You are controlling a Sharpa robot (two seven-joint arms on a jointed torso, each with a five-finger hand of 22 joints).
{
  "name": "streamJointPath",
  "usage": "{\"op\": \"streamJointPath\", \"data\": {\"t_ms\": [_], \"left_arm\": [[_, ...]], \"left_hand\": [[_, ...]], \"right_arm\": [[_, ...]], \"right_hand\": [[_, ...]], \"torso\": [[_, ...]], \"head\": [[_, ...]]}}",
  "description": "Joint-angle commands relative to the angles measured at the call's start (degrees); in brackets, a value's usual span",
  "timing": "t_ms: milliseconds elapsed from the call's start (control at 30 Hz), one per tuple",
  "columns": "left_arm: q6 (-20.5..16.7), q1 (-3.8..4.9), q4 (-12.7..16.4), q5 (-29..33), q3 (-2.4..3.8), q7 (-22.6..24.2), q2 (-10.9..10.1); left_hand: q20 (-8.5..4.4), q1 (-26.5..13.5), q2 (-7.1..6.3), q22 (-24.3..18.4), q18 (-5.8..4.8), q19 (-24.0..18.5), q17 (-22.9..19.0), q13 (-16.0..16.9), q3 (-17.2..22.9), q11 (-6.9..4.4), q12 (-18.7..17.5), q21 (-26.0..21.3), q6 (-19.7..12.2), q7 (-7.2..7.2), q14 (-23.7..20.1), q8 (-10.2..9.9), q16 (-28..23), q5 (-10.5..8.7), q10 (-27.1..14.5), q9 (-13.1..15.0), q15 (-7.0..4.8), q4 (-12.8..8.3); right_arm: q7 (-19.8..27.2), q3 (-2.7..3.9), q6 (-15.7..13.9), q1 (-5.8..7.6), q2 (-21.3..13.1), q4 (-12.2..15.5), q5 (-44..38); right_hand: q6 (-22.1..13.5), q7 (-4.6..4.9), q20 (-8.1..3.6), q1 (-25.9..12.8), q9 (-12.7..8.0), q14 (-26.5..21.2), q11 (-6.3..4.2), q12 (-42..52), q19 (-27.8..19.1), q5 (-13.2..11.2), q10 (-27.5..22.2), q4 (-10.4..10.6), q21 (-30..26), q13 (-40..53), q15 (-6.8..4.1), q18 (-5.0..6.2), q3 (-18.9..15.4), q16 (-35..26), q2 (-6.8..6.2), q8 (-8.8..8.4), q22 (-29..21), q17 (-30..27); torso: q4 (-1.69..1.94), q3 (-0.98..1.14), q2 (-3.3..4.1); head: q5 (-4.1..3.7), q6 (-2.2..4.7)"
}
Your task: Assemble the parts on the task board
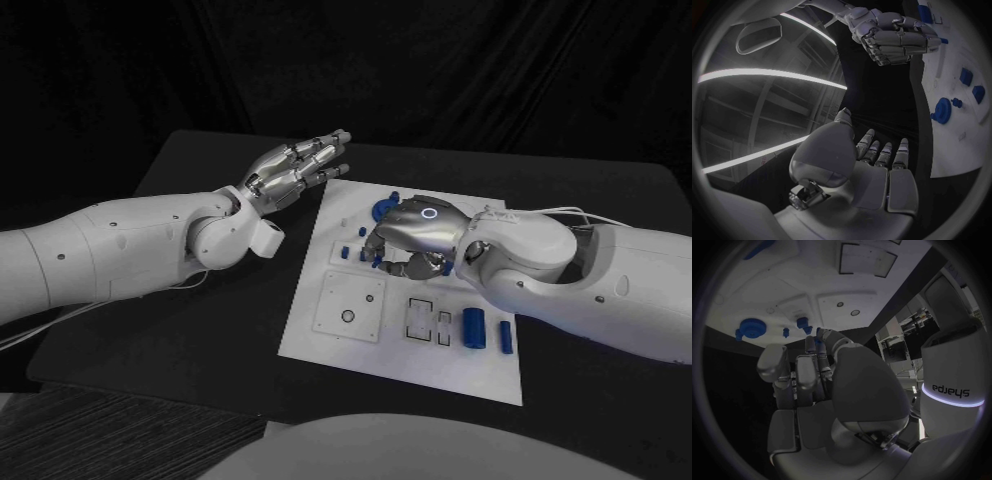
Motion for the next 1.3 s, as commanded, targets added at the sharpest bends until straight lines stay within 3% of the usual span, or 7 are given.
{"op": "streamJointPath", "data": {"t_ms": [33, 167, 333, 600, 1133, 1300], "left_arm": [[0.64, -0.09, 0.06, 0.38, 0.06, 3.36, 0.21], [0.62, -0.09, 0.08, 0.38, 0.06, 3.38, 0.26], [0.63, -0.09, 0.12, 0.38, 0.06, 3.36, 0.21], [0.69, -0.09, 0.14, 0.38, 0.06, 3.36, 0.30], [0.87, -0.09, 0.19, 0.38, 0.06, 3.10, 0.37], [0.91, -0.09, 0.14, 0.38, 0.06, 3.06, 0.35]], "left_hand": [[0.19, 0.05, 0.44, -0.06, 0.55, -0.29, -0.06, 0.08, 0.06, 0.30, 0.21, -0.03, 0.22, 0.05, -0.13, 0.18, -0.21, 0.21, -0.02, 0.06, -0.06, 0.42], [0.19, 0.04, 0.54, -0.07, 0.56, -0.29, -0.06, 0.08, 0.08, 0.32, 0.21, -0.03, 0.20, 0.07, -0.13, 0.19, -0.21, 0.20, -0.03, 0.06, -0.08, 0.49], [0.18, 0.04, 0.62, -0.03, 0.56, -0.28, -0.06, 0.09, 0.09, 0.32, 0.22, -0.02, 0.21, 0.07, -0.13, 0.19, -0.21, 0.20, -0.02, 0.06, -0.09, 0.54], [0.18, 0.05, 0.78, 0.00, 0.58, -0.26, -0.06, 0.08, 0.13, 0.34, 0.21, -0.02, 0.20, 0.09, -0.13, 0.20, -0.21, 0.21, -0.03, 0.06, -0.08, 0.63], [0.19, 0.17, 1.10, 0.11, 0.60, -0.21, -0.06, 0.08, 0.24, 0.36, 0.22, 0.01, 0.28, 0.12, -0.13, 0.23, -0.21, 0.35, -0.03, 0.07, -0.02, 0.73], [0.19, 0.17, 1.10, 0.11, 0.60, -0.21, -0.06, 0.08, 0.24, 0.36, 0.22, 0.01, 0.28, 0.12, -0.13, 0.23, -0.21, 0.35, -0.03, 0.07, -0.02, 0.73]], "right_arm": [[-0.68, 0.02, 1.64, -0.69, 0.45, -0.15, -0.47], [-1.10, 0.02, 1.78, -1.40, 1.03, -0.35, -0.47], [-1.85, 0.02, 1.87, -1.80, 1.48, -0.46, -0.47], [-2.53, 0.02, 3.38, -2.33, 1.77, -0.47, -0.47], [-2.99, 0.02, 5.65, -3.40, 1.78, -0.04, -0.47], [-2.97, 0.02, 5.71, -3.78, 1.75, 0.02, -0.47]], "right_hand": [[-0.33, 0.05, 0.05, 0.37, -0.07, -0.05, 0.43, -0.27, -0.53, -0.16, 0.03, -0.16, -0.31, 0.03, 0.26, 0.86, 0.27, -0.15, -0.01, -0.25, 7.36, 0.19], [-0.43, 0.11, 0.09, 0.36, -0.14, -0.06, 0.49, -0.38, -0.61, -0.20, -0.02, -0.21, -0.47, -0.01, 0.30, 0.89, 0.32, -0.14, -0.05, -0.41, 7.32, 0.20], [-0.52, 0.14, 0.12, 0.41, -0.22, 0.06, 0.52, -0.48, -0.58, -0.13, -0.05, -0.31, -0.37, -0.04, 0.33, 0.88, 0.40, 0.04, -0.10, -0.57, 7.35, 0.50], [-0.57, 0.18, 0.15, 0.44, -0.28, 0.08, 0.56, -0.58, -0.59, -0.08, -0.09, -0.40, -0.40, -0.07, 0.35, 0.89, 0.46, 0.06, -0.17, -0.69, 7.35, 0.51], [-0.62, 0.22, 0.18, 0.44, -0.34, 0.07, 0.61, -0.69, -0.64, -0.09, -0.17, -0.46, -0.50, -0.11, 0.39, 0.91, 0.52, 0.06, -0.19, -0.82, 7.32, 0.50], [-0.61, 0.23, 0.19, 0.47, -0.36, 0.07, 0.62, -0.72, -0.67, -0.07, -0.15, -0.50, -0.55, -0.11, 0.40, 0.92, 0.58, 0.06, -0.15, -0.86, 7.30, 0.49]], "torso": [[-0.05, 0.12, 0.09], [-0.10, 0.02, 0.10], [-0.26, -0.01, 0.04], [-0.13, -0.01, 0.02], [-0.41, -0.06, 0.03], [-0.31, -0.07, 0.01]], "head": [[0.59, 0.00], [1.39, 0.00], [1.70, 0.00], [1.44, 0.00], [1.60, 0.00], [1.60, 0.00]]}}
